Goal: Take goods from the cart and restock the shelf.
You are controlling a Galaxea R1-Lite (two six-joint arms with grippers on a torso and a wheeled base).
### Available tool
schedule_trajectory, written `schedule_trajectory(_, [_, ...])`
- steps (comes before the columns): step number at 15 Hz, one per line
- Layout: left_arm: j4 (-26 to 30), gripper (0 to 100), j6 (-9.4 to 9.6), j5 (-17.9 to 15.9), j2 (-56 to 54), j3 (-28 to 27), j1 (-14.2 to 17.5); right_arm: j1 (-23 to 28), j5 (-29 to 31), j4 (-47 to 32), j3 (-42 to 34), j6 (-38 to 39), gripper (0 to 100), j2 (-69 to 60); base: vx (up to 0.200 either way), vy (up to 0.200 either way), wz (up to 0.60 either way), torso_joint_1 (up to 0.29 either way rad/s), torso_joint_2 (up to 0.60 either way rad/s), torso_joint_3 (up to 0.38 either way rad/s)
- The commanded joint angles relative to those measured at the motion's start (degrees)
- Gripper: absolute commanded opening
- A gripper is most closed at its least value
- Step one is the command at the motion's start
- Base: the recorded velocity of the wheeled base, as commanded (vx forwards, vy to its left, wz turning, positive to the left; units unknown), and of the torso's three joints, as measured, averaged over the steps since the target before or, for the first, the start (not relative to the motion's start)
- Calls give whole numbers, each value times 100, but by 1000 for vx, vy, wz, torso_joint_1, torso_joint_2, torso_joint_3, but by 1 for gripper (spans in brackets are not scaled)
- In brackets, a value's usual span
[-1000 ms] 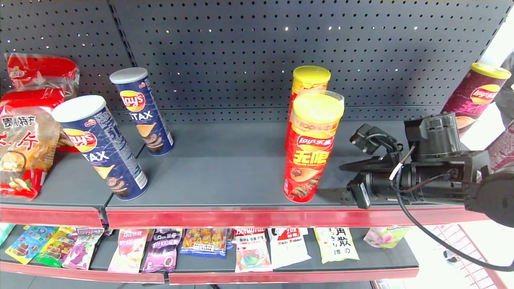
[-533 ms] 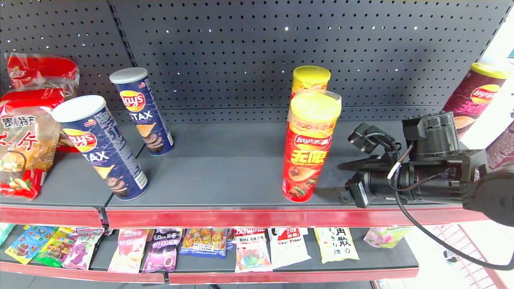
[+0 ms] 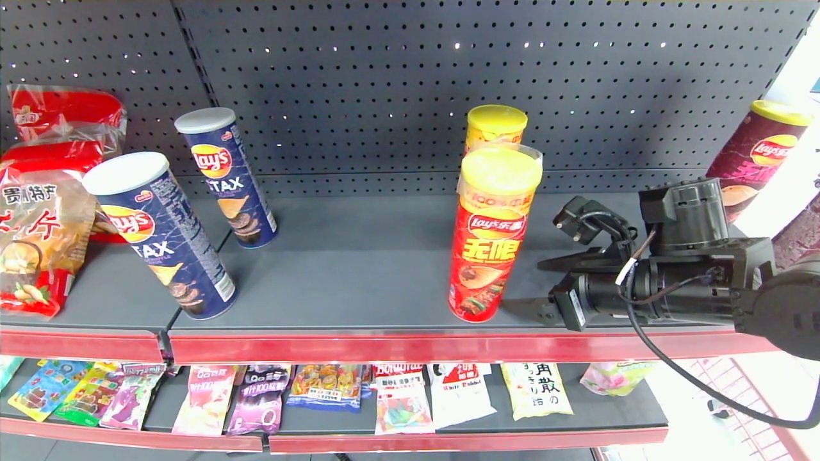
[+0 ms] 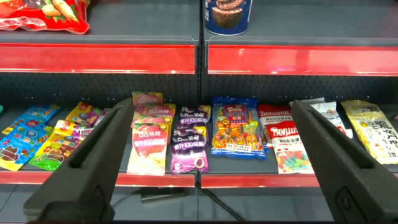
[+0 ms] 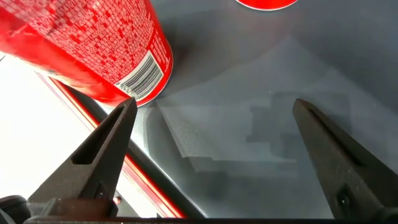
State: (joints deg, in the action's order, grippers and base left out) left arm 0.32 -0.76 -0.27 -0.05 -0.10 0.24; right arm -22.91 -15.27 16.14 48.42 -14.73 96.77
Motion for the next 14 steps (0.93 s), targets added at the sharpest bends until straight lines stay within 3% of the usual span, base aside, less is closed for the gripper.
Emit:
schedule_trajectory(1, [-5,100,-4,0,5,1,2,-3,-2,3,9,-4,100,9,0,0,0,0,0,0])
schedule_trajectory(10, [-5,100,-4,0,5,1,2,67,-2,-32,-342,14,100,-527,0,0,0,0,0,0])
schedule_trajectory(12, [-5,100,-4,0,5,1,2,120,-11,-41,-764,5,100,-1275,0,0,0,0,0,0])
schedule_trajectory(14, [3,100,-4,0,5,1,2,225,-37,-120,-2109,14,100,-3129,0,0,0,0,0,0])
